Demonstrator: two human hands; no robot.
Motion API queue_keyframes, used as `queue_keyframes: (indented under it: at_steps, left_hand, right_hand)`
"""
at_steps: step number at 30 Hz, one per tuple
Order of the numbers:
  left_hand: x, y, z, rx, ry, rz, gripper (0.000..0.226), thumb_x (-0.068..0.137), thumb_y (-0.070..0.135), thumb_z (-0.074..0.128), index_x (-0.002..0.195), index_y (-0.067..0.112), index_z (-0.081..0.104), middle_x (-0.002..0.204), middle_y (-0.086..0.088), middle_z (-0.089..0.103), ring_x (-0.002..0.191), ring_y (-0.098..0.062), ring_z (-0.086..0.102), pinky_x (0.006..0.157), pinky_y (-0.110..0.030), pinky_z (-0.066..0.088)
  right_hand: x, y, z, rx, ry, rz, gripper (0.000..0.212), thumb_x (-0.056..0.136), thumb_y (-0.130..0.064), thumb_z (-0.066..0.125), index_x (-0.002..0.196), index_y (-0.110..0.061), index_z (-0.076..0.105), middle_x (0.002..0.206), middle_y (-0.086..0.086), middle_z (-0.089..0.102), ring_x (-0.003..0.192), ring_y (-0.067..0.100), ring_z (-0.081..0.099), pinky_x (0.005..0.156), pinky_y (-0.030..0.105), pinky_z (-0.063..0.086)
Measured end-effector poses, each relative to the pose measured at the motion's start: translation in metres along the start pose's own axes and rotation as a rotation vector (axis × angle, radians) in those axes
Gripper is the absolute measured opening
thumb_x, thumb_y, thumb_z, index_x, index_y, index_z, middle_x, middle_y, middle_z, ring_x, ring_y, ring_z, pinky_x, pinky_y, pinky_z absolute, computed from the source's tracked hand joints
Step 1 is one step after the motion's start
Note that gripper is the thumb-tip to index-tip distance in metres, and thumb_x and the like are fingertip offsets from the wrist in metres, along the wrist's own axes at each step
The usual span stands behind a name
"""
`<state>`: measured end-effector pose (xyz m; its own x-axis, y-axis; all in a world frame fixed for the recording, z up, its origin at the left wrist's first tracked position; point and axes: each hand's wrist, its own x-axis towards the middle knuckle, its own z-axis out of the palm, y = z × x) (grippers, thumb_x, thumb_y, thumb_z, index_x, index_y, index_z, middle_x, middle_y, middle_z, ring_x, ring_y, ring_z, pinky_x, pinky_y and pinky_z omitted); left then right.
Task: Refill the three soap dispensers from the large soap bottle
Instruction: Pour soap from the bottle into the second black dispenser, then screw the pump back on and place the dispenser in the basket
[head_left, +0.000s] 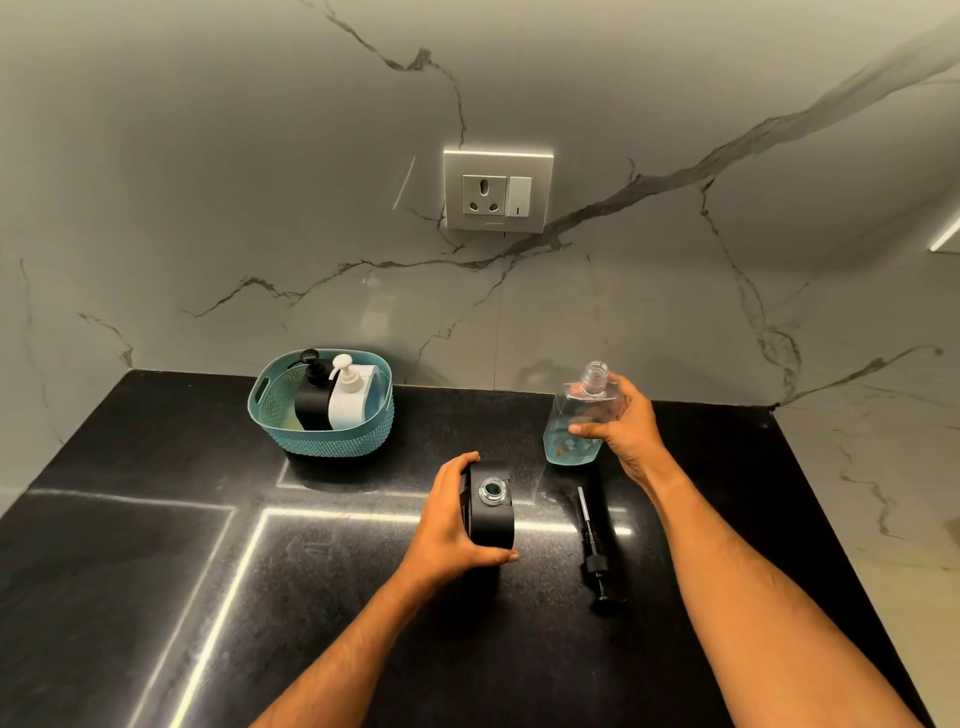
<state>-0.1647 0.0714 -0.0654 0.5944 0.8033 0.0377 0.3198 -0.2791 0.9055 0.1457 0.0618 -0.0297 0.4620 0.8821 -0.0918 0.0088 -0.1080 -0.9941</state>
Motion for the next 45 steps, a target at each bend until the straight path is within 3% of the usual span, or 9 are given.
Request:
queue_keyframes:
  at_steps: [7,16,21,24,27,31,35,40,45]
  left_hand:
    - [-0.002,-0.001,0.002,0.016,-0.004,-0.004,0.129,0.046,0.052,0.101,0.153,0.033,0.032,0.150,0.019,0.038,0.139,-0.006,0.047,0.117,-0.037,0.046]
    - [-0.004,0.000,0.003,0.006,-0.011,-0.004,0.130,0.046,0.053,0.100,0.154,0.034,0.031,0.151,0.019,0.037,0.138,-0.003,0.046,0.116,-0.032,0.045]
    - [-0.008,0.001,0.003,0.000,-0.005,0.009,0.130,0.046,0.052,0.101,0.154,0.033,0.031,0.151,0.019,0.037,0.139,-0.006,0.046,0.116,-0.028,0.044]
    - [-0.012,0.002,0.005,-0.001,0.008,0.029,0.130,0.046,0.050,0.103,0.154,0.030,0.033,0.150,0.018,0.037,0.139,-0.005,0.047,0.114,-0.021,0.042]
    - [-0.019,0.004,0.007,-0.001,0.019,0.044,0.129,0.047,0.047,0.104,0.154,0.027,0.034,0.149,0.016,0.038,0.138,-0.002,0.046,0.111,-0.012,0.039]
    - [-0.030,0.007,0.011,-0.006,0.024,0.047,0.129,0.047,0.047,0.104,0.154,0.026,0.034,0.149,0.015,0.039,0.137,0.002,0.045,0.109,-0.010,0.039]
    - [-0.042,0.009,0.016,0.004,0.031,0.047,0.130,0.046,0.051,0.102,0.154,0.025,0.034,0.148,0.013,0.040,0.137,-0.005,0.047,0.112,-0.022,0.044]
    - [-0.060,0.008,0.023,0.012,0.039,0.025,0.129,0.045,0.052,0.101,0.152,0.028,0.034,0.147,0.016,0.040,0.135,-0.004,0.048,0.113,-0.029,0.048]
    - [-0.070,0.007,0.026,0.020,0.045,0.012,0.128,0.045,0.053,0.101,0.151,0.031,0.034,0.147,0.017,0.039,0.136,-0.005,0.048,0.112,-0.036,0.050]
  right_hand:
    - [-0.002,0.005,0.001,0.001,0.004,-0.017,0.089,0.057,0.013,0.091,0.135,-0.014,0.058,0.128,0.008,0.070,0.119,0.022,0.068,0.093,0.039,0.060]
    - [-0.006,0.005,0.001,0.013,-0.019,-0.052,0.093,0.059,0.012,0.090,0.139,-0.017,0.054,0.133,0.006,0.067,0.123,0.020,0.065,0.094,0.035,0.059]
    - [-0.022,0.006,-0.008,-0.026,-0.022,-0.079,0.102,0.059,-0.006,0.096,0.148,-0.023,0.048,0.144,-0.002,0.059,0.132,0.015,0.057,0.103,0.030,0.053]
    - [-0.042,0.006,-0.016,-0.069,0.069,-0.119,0.088,0.067,-0.015,0.095,0.144,-0.028,0.053,0.142,-0.005,0.059,0.135,0.011,0.053,0.108,0.032,0.046]
    - [-0.072,0.005,-0.016,-0.071,0.242,-0.138,0.059,0.077,-0.016,0.088,0.130,-0.024,0.063,0.126,-0.001,0.068,0.119,0.011,0.062,0.096,0.029,0.053]
    - [-0.108,0.016,-0.015,-0.229,0.411,-0.127,0.032,0.078,-0.011,0.087,0.104,-0.019,0.071,0.093,0.004,0.073,0.088,0.022,0.070,0.080,0.032,0.059]
    - [-0.139,0.040,-0.009,-0.436,0.381,-0.009,0.022,0.075,-0.022,0.090,0.086,-0.023,0.071,0.077,-0.004,0.072,0.075,0.018,0.071,0.073,0.035,0.060]
    - [-0.169,0.054,0.009,-0.769,0.267,0.080,0.040,0.071,-0.048,0.087,0.096,-0.024,0.068,0.085,-0.010,0.069,0.081,0.013,0.067,0.077,0.032,0.050]
    - [-0.181,0.058,0.023,-0.925,0.196,0.089,0.032,0.073,-0.037,0.084,0.094,-0.021,0.067,0.092,-0.001,0.071,0.090,0.023,0.069,0.079,0.036,0.054]
